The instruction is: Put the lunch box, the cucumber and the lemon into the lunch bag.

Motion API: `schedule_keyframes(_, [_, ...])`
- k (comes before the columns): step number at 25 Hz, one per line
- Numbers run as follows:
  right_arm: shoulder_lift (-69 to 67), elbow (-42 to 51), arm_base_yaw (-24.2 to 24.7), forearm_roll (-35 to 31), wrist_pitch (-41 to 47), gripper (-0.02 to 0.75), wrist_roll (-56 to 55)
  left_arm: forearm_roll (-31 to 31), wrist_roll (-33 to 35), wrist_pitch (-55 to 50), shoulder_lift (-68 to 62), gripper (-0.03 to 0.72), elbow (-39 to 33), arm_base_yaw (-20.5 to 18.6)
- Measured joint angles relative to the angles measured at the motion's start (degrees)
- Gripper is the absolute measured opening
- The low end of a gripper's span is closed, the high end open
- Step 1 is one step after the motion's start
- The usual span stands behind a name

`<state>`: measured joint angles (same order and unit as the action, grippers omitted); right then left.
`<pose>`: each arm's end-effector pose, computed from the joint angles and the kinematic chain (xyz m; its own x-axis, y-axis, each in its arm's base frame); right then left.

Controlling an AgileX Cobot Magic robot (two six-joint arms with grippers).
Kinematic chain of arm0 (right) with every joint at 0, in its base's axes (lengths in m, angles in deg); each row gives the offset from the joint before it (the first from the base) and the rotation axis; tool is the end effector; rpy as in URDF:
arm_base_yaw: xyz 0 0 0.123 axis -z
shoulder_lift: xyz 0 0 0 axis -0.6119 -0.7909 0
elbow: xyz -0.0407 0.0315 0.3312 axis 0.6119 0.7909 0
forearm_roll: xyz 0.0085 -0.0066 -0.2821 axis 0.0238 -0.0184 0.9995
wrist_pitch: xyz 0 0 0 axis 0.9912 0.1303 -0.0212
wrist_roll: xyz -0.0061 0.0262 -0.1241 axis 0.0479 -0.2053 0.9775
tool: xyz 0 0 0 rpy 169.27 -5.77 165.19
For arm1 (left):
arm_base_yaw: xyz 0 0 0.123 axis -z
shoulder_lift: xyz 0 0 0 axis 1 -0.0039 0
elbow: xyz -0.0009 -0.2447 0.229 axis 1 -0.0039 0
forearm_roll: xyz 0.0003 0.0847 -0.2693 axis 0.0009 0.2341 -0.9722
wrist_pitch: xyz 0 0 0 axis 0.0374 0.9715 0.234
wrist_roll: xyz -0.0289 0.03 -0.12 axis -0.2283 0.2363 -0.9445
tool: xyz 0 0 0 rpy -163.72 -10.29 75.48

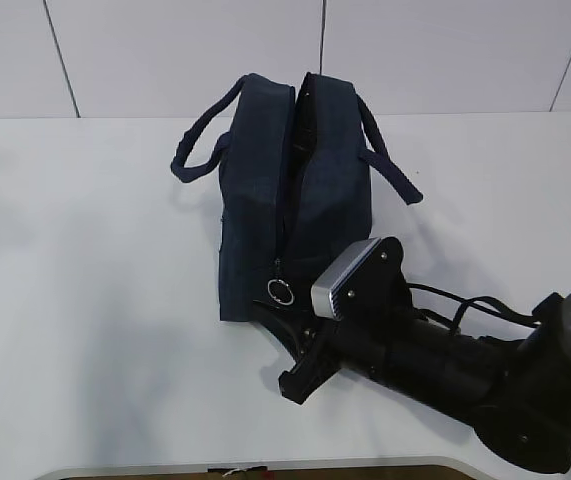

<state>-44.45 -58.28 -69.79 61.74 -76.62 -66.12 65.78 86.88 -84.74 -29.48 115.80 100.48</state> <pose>0.3145 0.2368 0.0962 -0.0849 -0.2175 -0.9724 -0.7511 0.6552 -0.0810 0.2201 -0.0881 0.4071 -0.8407 0.1910 -0.5067 0.3774 0.8777 -0.2954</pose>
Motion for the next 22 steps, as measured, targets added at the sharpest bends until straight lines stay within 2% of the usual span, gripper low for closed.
schedule_keyframes(3, [0.0, 0.0, 0.0, 0.0, 0.0, 0.295, 0.0, 0.0, 0.0, 0.0, 0.0, 0.251, 0.0, 0.0])
schedule_keyframes(9, [0.0, 0.0, 0.0, 0.0, 0.0, 0.23, 0.0, 0.0, 0.0, 0.0, 0.0, 0.245, 0.0, 0.0])
schedule_keyframes(22, [0.0, 3.2, 0.0, -1.4, 0.0, 0.218, 0.0, 0.0, 0.0, 0.0, 0.0, 0.242, 0.0, 0.0])
